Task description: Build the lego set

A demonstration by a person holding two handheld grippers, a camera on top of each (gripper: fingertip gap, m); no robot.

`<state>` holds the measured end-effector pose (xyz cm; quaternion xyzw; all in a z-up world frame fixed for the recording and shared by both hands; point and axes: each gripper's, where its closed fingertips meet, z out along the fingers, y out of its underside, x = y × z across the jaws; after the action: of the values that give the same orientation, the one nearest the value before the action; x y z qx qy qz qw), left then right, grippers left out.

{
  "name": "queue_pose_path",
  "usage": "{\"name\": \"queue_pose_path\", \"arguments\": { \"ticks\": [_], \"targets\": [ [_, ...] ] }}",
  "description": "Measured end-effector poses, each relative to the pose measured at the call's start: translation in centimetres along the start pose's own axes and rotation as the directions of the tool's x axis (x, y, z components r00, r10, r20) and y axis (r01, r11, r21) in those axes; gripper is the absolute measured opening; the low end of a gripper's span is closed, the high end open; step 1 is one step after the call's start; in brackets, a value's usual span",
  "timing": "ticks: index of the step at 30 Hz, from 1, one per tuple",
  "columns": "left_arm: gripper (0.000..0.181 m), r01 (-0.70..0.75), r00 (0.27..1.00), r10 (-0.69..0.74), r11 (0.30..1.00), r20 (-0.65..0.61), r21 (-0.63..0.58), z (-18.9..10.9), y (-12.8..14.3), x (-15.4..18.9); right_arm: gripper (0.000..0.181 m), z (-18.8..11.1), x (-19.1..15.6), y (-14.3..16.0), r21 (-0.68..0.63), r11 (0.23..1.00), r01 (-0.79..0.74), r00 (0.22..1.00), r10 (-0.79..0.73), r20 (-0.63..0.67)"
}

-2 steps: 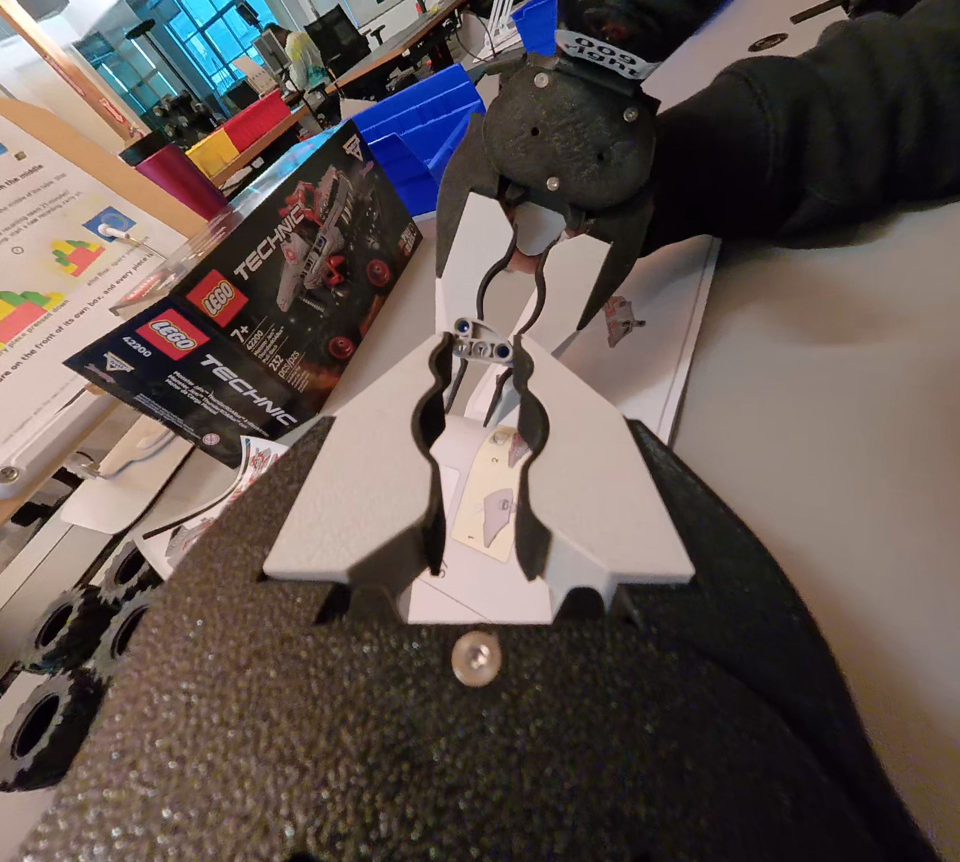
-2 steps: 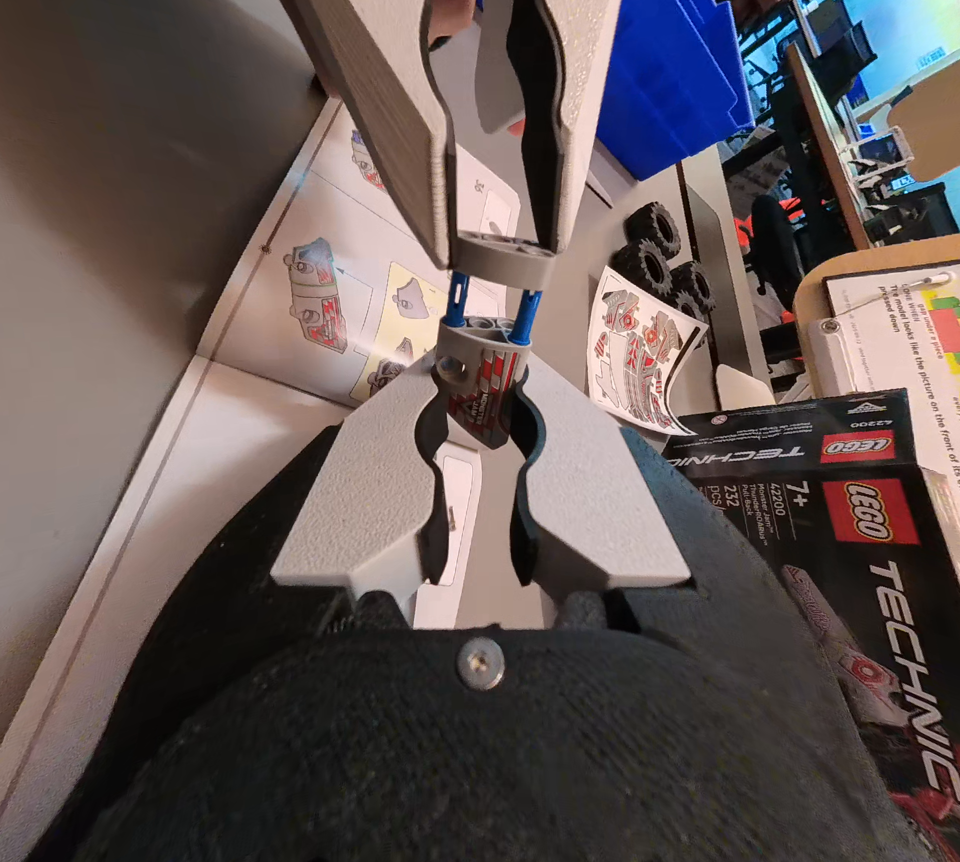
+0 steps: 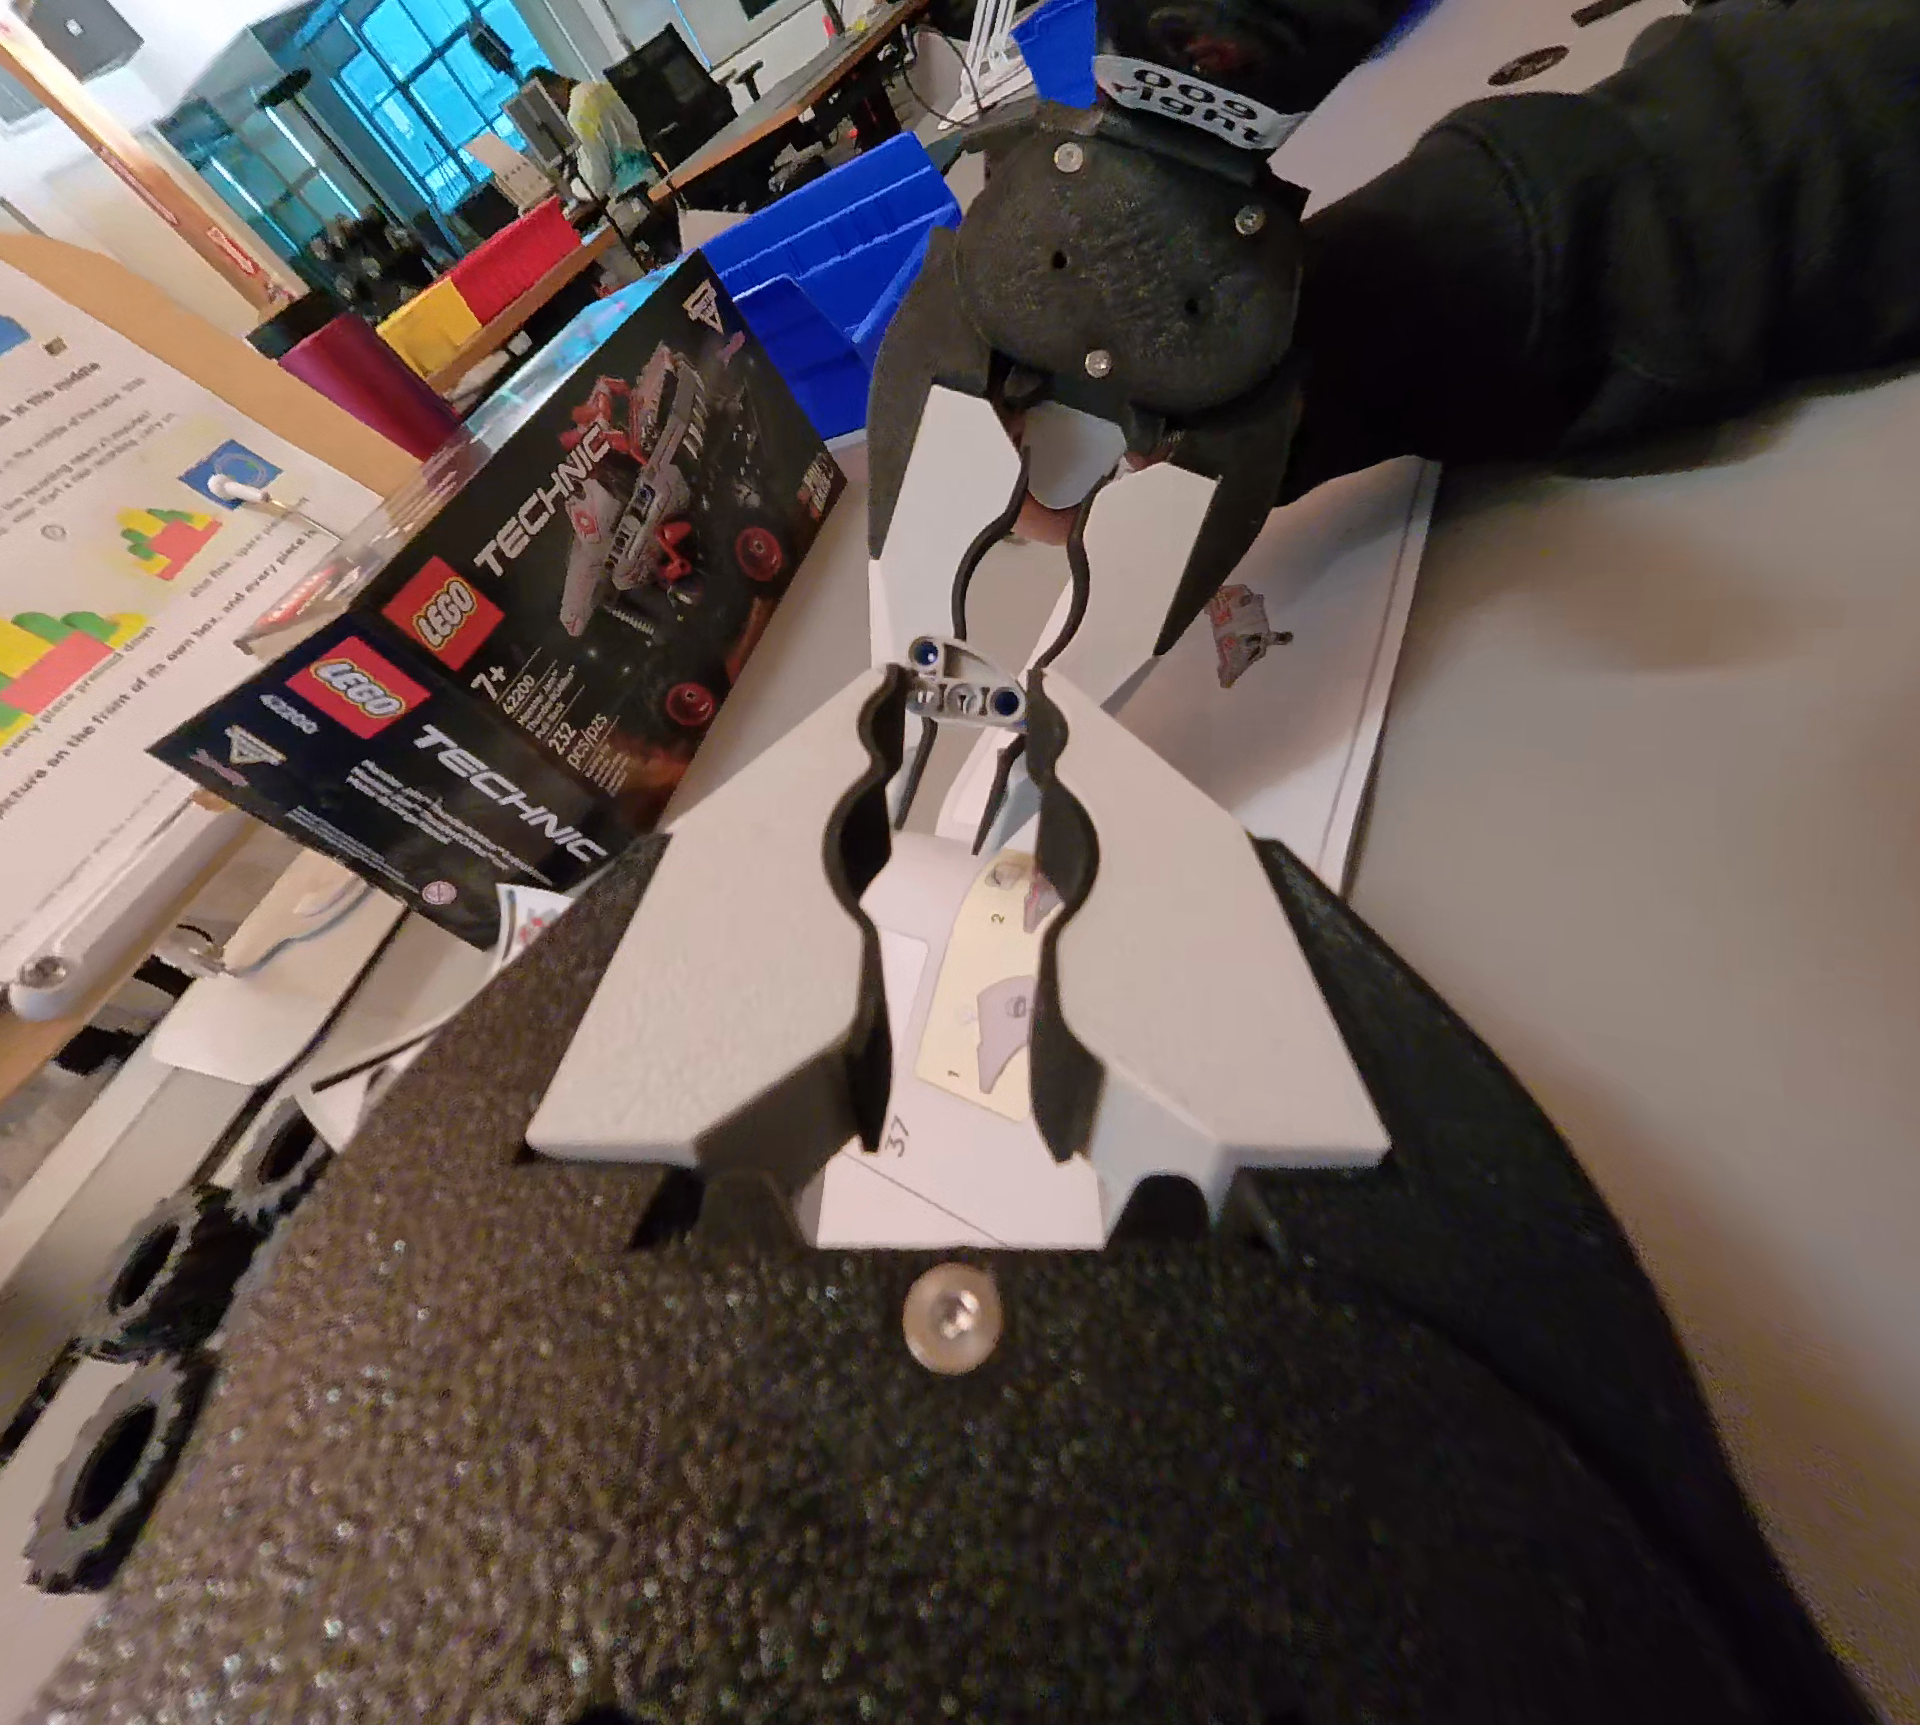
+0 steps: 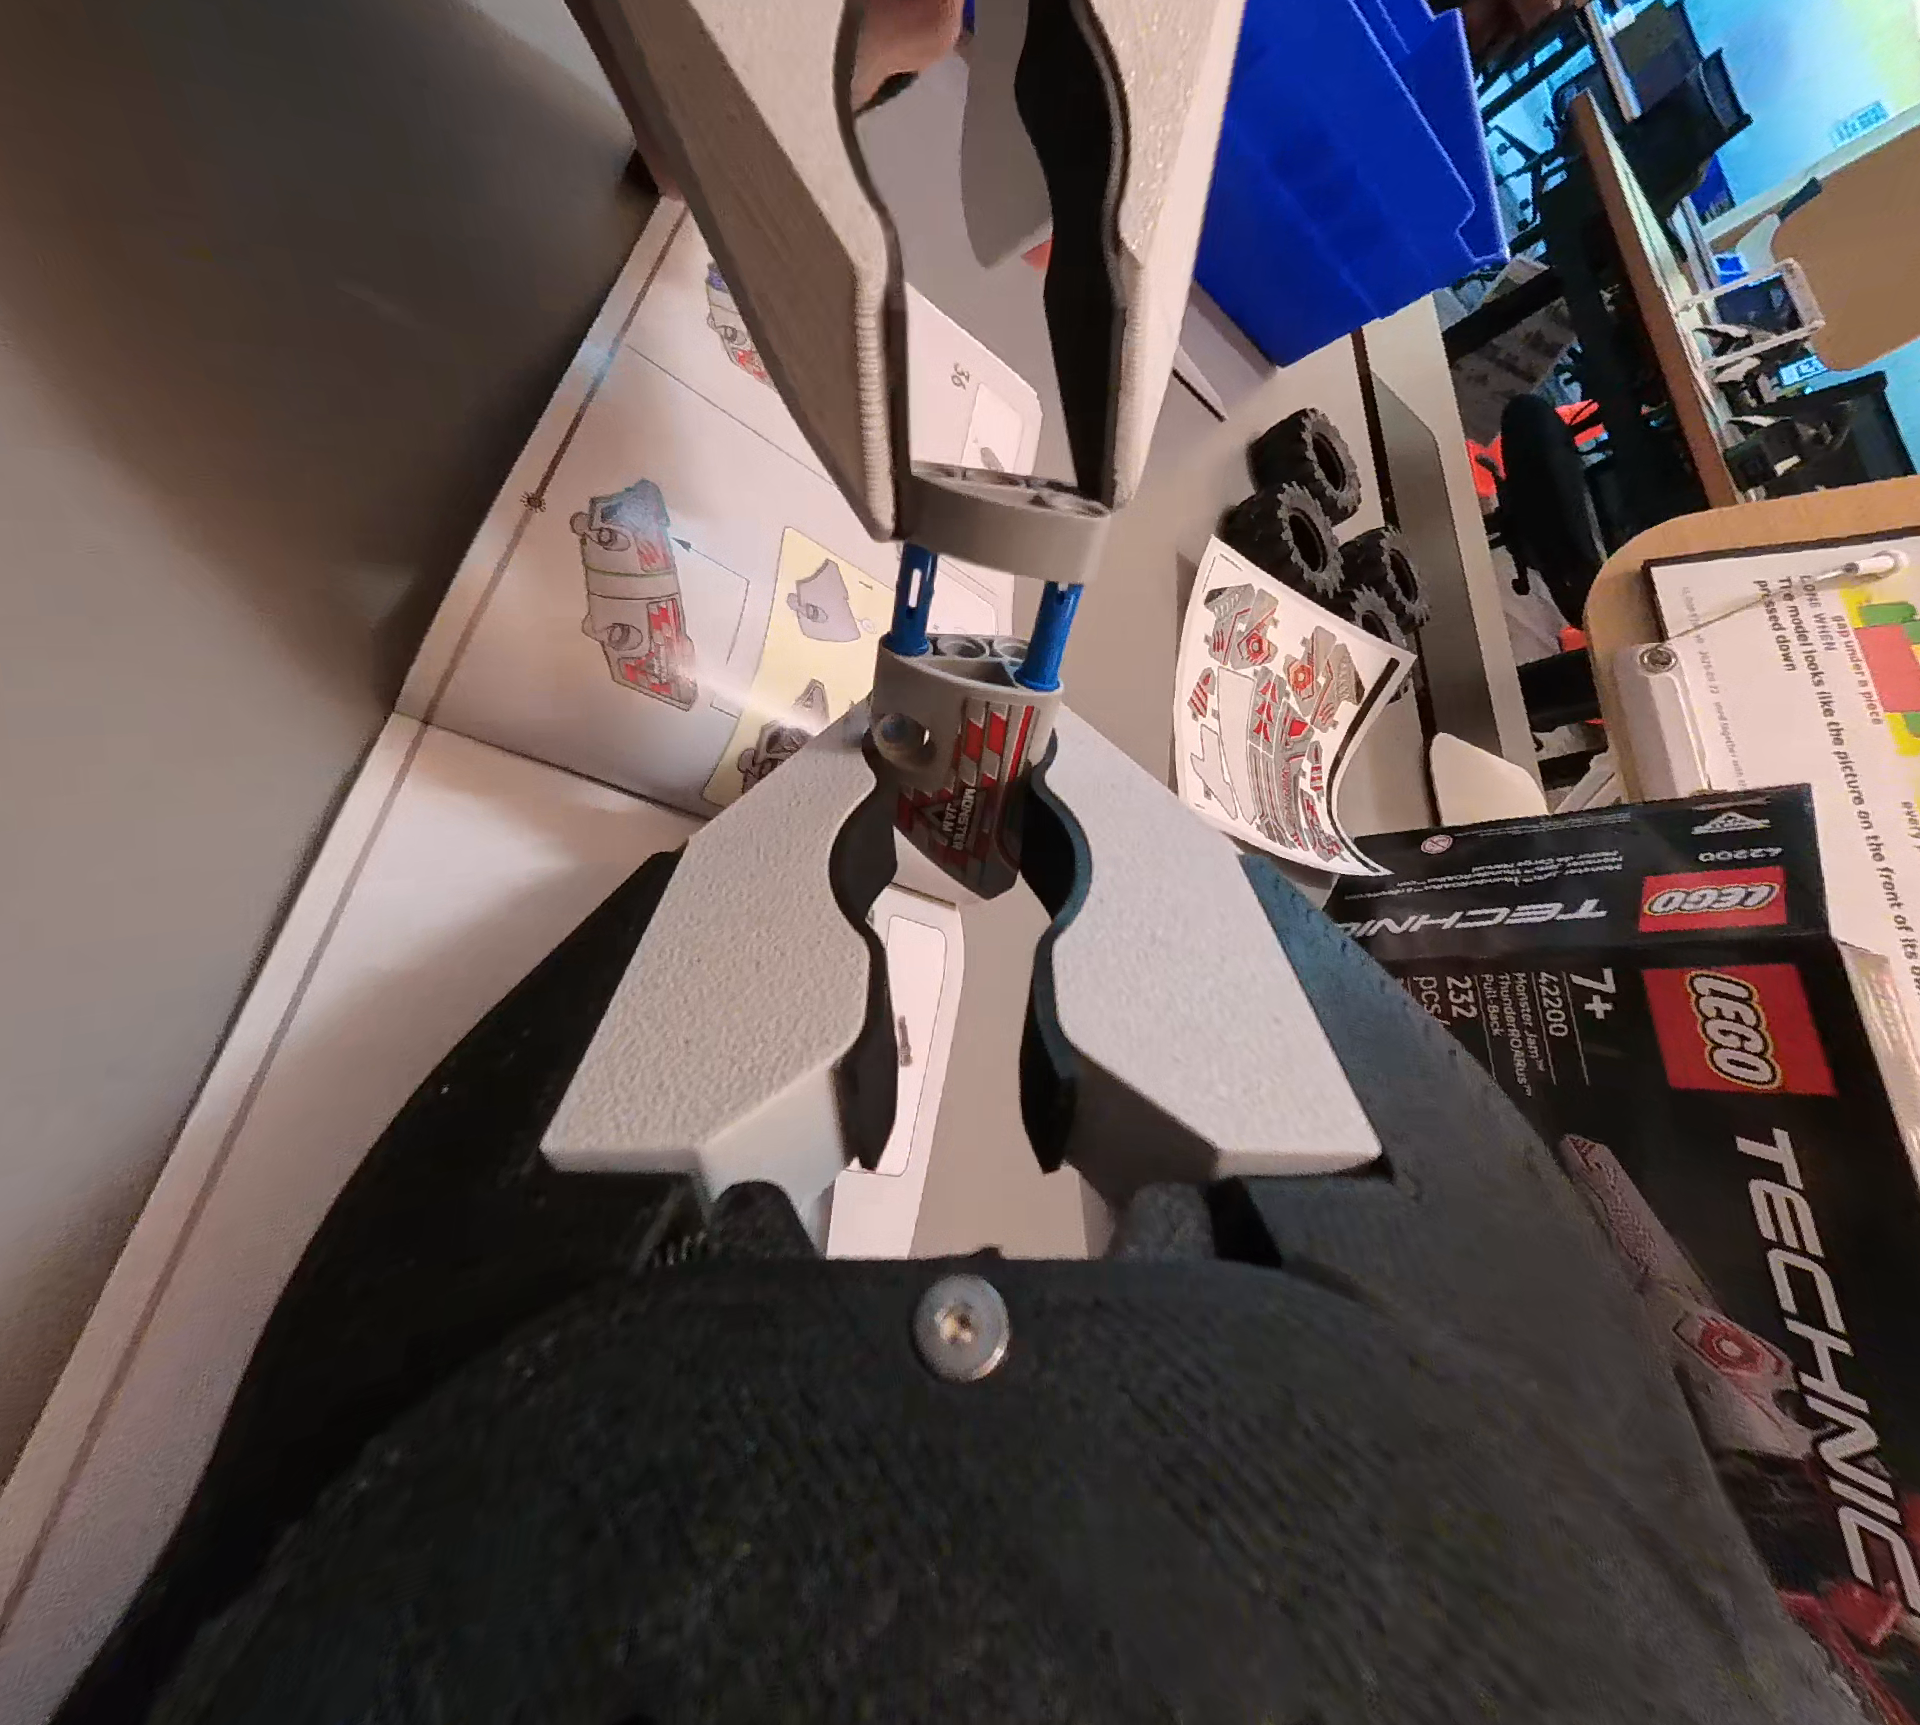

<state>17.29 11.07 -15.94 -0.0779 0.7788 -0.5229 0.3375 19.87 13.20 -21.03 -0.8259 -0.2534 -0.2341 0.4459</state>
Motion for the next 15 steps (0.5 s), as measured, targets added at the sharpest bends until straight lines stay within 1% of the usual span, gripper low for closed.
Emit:
{"name": "queue_pose_path", "arguments": {
  "ticks": [4,8,10,12,15],
  "targets": [
    [0.021,-0.066,0.998,0.066,0.998,-0.006,-0.018,-0.1,0.5,0.2,0.017,0.3,-0.2,0.2,-0.026,0.999,0.022,1.0,-0.022,0.001],
    [0.02,-0.035,0.999,0.034,0.997,-0.014,-0.064,0.1,0.9,0.3,0.017,0.3,-0.2,0.7,-0.068,0.996,0.052,0.999,-0.053,-0.007],
    [0.02,-0.064,0.998,0.063,0.992,-0.009,-0.105,0.2,1.3,0.3,0.018,0.3,-0.2,1.1,-0.106,0.991,0.076,0.997,-0.077,-0.011],
    [0.02,-0.089,0.996,0.09,0.99,-0.003,-0.109,0.2,1.2,0.3,0.018,0.2,-0.1,1.1,-0.116,0.989,0.088,0.996,-0.091,-0.02],
    [0.02,-0.053,0.998,0.051,0.989,-0.023,-0.135,0.2,1.7,0.4,0.017,0.4,-0.1,1.5,-0.169,0.977,0.132,0.99,-0.138,-0.026]
  ]
}}
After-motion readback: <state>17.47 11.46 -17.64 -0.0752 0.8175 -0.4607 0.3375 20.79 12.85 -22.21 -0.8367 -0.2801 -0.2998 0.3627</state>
